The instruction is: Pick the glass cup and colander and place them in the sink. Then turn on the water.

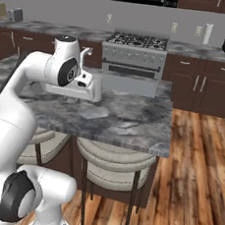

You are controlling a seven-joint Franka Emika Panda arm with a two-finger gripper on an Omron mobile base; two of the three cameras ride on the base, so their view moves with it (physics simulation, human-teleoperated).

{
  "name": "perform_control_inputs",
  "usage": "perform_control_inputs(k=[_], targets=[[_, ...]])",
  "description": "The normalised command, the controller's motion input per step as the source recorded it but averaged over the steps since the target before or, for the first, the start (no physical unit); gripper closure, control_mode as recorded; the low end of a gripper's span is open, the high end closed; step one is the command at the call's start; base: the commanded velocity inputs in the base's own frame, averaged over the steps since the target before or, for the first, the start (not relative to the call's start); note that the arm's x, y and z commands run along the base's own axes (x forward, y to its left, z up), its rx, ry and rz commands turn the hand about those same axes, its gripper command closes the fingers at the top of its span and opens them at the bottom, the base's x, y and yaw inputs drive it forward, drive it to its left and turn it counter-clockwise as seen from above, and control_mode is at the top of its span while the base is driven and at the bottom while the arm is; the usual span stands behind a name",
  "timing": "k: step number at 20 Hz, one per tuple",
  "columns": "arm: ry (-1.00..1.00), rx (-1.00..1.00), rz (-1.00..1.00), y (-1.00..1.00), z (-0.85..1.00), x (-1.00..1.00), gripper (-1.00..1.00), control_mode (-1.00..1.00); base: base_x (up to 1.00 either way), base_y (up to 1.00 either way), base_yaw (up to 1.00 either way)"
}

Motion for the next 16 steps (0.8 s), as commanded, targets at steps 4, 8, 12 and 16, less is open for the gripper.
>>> perform_control_inputs(k=[4,8,12,16], targets=[[-0.07,0.0,0.0,0.03,0.0,-0.24,-1.0,-1.0,0.0,0.0,0.0],[-0.12,0.0,0.0,0.03,0.02,-0.57,-1.0,-1.0,0.0,0.0,0.0],[-0.06,-0.02,0.0,0.14,0.16,-0.54,-1.0,-1.0,0.0,0.0,0.0],[0.02,-0.01,0.0,0.05,0.31,-0.48,-1.0,-1.0,0.0,0.0,0.0]])
